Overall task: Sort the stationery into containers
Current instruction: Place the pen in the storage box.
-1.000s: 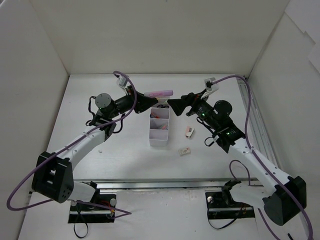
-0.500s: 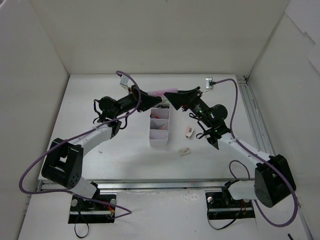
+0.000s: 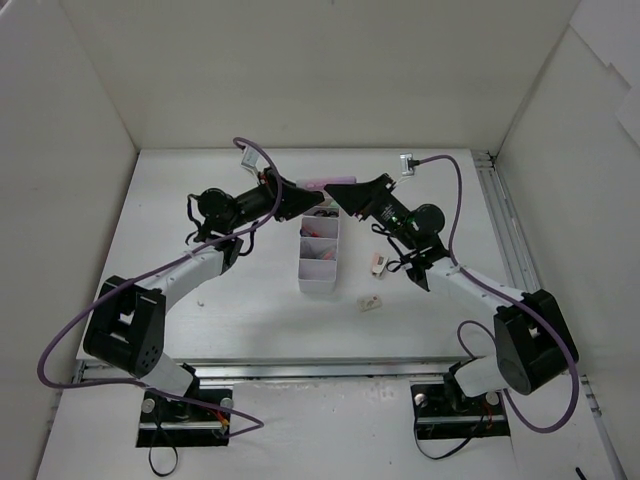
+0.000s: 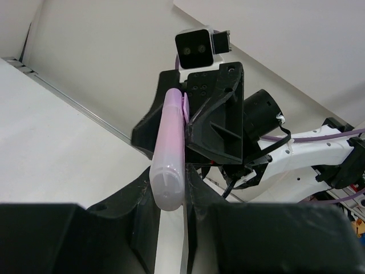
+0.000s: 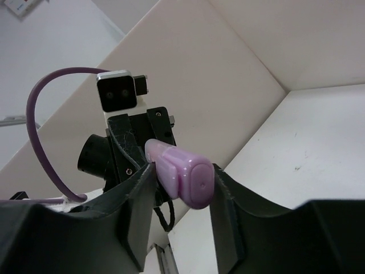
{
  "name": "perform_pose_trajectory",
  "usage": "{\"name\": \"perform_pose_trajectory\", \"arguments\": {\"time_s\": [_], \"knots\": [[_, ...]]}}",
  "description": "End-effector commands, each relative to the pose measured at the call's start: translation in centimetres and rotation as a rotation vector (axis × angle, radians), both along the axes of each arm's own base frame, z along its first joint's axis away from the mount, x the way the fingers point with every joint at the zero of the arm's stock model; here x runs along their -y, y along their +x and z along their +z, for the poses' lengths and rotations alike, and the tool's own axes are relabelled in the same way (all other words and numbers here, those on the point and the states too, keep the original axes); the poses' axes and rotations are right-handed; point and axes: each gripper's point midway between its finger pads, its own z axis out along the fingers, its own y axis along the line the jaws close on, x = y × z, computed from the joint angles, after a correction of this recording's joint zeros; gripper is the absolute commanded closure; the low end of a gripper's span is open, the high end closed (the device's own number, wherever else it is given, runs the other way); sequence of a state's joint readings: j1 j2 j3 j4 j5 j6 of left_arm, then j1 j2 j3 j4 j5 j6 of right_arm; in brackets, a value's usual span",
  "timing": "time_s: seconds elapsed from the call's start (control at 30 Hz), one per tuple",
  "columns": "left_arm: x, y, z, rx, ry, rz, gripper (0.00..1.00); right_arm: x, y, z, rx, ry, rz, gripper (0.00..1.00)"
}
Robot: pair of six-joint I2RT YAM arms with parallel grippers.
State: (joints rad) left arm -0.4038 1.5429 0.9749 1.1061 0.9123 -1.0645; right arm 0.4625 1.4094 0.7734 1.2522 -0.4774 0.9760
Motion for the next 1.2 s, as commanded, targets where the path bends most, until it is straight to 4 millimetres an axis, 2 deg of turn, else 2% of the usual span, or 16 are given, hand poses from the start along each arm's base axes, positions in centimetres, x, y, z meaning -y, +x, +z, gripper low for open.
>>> {"name": "perform_pose_trajectory", "arguments": {"time_s": [0.0,0.37,0.57,0.67,0.7,0.73,0.77,0.8,0.83,0.9,0.93,0.97,1.03,1.07,1.13,1.17], "knots": [[0.1,-1.3,3.8,0.158,-0.028,-0.033,1.0,1.8,-3.4,9.4,0.395,0.165,0.013,0.59],[0.1,-0.9,1.7,0.103,0.018,-0.013,1.0,2.6,-3.8,11.1,0.463,0.19,0.022,0.61],[0.1,-0.5,1.7,0.095,0.02,0.002,1.0,2.4,-4.4,11.5,0.494,0.193,0.055,0.82],[0.2,-0.2,2.3,0.106,0.018,0.004,1.0,2.2,-4.6,11.5,0.503,0.183,0.071,1.0],[0.3,-0.1,2.3,0.107,0.022,0.002,1.0,2.1,-4.7,11.5,0.505,0.181,0.075,1.0],[0.4,0.0,2.3,0.107,0.031,-0.004,0.9,2.0,-4.5,11.4,0.501,0.17,0.074,1.0],[0.5,0.0,2.3,0.097,0.049,-0.011,0.72,2.0,-4.1,11.1,0.496,0.152,0.061,1.0],[0.5,0.1,2.2,0.088,0.06,-0.007,0.18,2.0,-3.8,10.9,0.492,0.135,0.054,1.0],[-0.4,0.7,2.3,0.103,0.073,0.028,0.03,1.6,-3.1,10.0,0.446,0.1,0.052,1.0],[-1.6,1.6,1.1,0.066,0.111,0.08,0.0,2.0,-2.2,9.5,0.447,0.04,0.004,1.0],[-2.6,1.4,1.8,0.081,0.115,0.11,0.0,2.2,-1.3,8.6,0.41,0.004,-0.011,1.0],[-4.3,2.6,0.4,0.047,0.154,0.18,0.0,2.5,-0.8,8.6,0.422,-0.025,-0.033,1.0],[-6.6,2.6,0.8,0.052,0.183,0.266,0.01,3.2,0.6,7.4,0.373,-0.082,-0.054,1.0],[-8.4,3.9,-1.1,0.003,0.251,0.358,0.0,3.2,1.0,7.5,0.386,-0.109,-0.063,1.0],[-10.7,3.5,-2.1,-0.059,0.341,0.461,0.01,3.9,2.9,5.6,0.319,-0.184,-0.086,1.0],[-12.3,4.4,-2.0,-0.063,0.376,0.576,0.01,4.0,3.6,5.9,0.347,-0.232,-0.102,1.0]]}}
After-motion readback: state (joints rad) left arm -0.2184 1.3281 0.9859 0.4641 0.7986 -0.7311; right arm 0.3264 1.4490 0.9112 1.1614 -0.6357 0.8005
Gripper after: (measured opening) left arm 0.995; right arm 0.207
